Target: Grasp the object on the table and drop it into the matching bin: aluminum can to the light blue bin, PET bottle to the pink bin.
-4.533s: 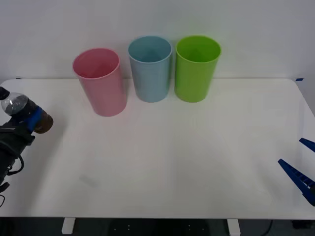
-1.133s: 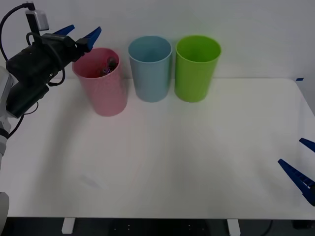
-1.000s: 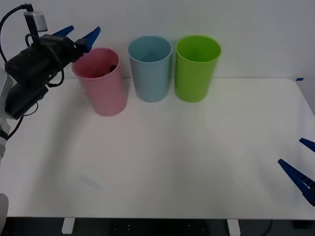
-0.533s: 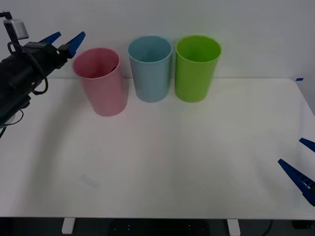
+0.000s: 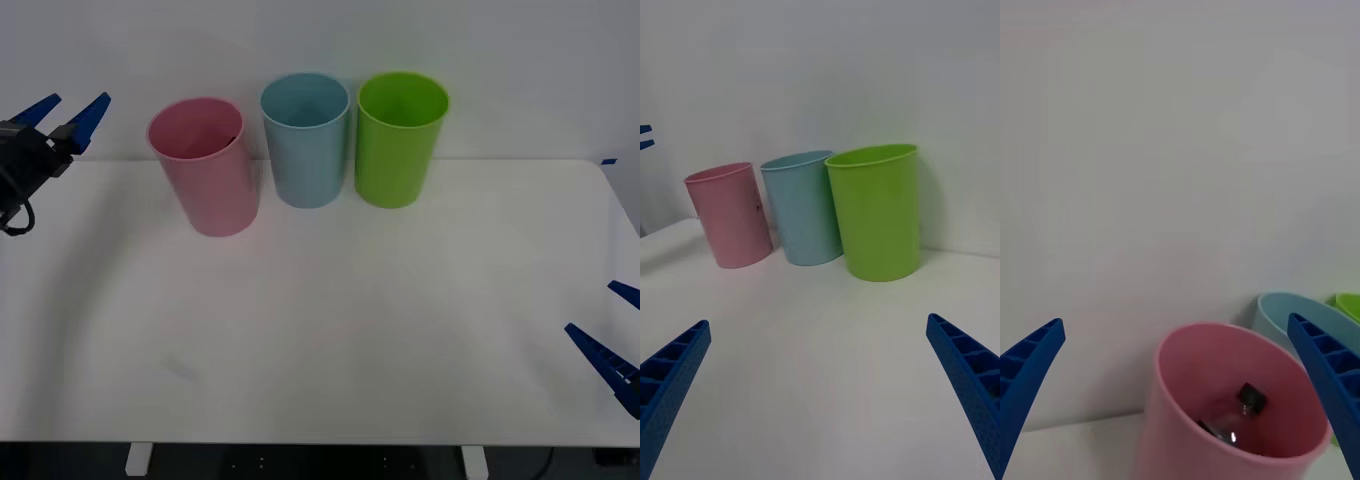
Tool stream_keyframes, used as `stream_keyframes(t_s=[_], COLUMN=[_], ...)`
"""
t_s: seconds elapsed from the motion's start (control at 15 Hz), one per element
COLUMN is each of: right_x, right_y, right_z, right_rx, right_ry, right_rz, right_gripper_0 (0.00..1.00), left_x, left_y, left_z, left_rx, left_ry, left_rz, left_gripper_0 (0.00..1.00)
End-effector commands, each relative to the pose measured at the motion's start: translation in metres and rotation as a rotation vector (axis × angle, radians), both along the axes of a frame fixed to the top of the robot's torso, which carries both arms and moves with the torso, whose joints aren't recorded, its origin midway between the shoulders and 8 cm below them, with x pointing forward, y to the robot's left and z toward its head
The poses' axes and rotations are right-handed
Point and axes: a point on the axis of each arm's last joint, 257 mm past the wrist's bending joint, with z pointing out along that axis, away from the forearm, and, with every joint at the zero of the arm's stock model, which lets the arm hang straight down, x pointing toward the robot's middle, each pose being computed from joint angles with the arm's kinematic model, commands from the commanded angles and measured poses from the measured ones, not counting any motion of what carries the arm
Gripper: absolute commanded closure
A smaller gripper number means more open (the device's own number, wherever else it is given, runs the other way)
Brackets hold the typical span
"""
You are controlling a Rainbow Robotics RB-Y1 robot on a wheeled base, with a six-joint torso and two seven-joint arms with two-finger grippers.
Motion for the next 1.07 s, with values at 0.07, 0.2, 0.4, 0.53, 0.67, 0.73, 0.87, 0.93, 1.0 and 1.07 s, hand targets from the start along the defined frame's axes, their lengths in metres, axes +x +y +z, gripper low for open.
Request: stream_keyframes(t_s=[0.07, 0.2, 0.4, 0.53, 0.67, 0.73, 0.87, 0.93, 1.0, 1.07], right_x=[0.000, 0.000, 0.000, 0.000, 0.000, 0.000, 0.000, 0.000, 0.000, 0.000], right_y=[0.000, 0.000, 0.000, 0.000, 0.000, 0.000, 0.000, 0.000, 0.000, 0.000], right_z=[0.000, 0.000, 0.000, 0.000, 0.000, 0.000, 0.000, 0.000, 0.000, 0.000], right_rx=[0.000, 0.000, 0.000, 0.000, 0.000, 0.000, 0.000, 0.000, 0.000, 0.000], right_ry=[0.000, 0.000, 0.000, 0.000, 0.000, 0.000, 0.000, 0.000, 0.000, 0.000], right_rz=[0.000, 0.000, 0.000, 0.000, 0.000, 0.000, 0.000, 0.000, 0.000, 0.000], right_gripper_0=[0.00, 0.00, 0.00, 0.00, 0.00, 0.00, 0.00, 0.00, 0.00, 0.00], left_x=[-0.025, -0.045, -0.076, -0.094, -0.112, -0.122, -0.142, -0.152, -0.160, -0.167], left_y=[0.025, 0.040, 0.055, 0.063, 0.071, 0.074, 0.078, 0.078, 0.079, 0.079], left_z=[-0.010, -0.017, -0.032, -0.045, -0.054, -0.059, -0.069, -0.074, -0.079, -0.083], left_rx=[0.023, 0.040, 0.082, 0.113, 0.148, 0.173, 0.182, 0.180, 0.181, 0.195], left_ry=[0.001, 0.004, 0.007, 0.013, 0.029, 0.029, 0.046, 0.055, 0.063, 0.064], left_rz=[0.007, 0.016, 0.033, 0.029, 0.024, 0.020, -0.005, -0.018, -0.024, -0.027], left_gripper_0=[0.00, 0.00, 0.00, 0.00, 0.00, 0.00, 0.00, 0.00, 0.00, 0.00])
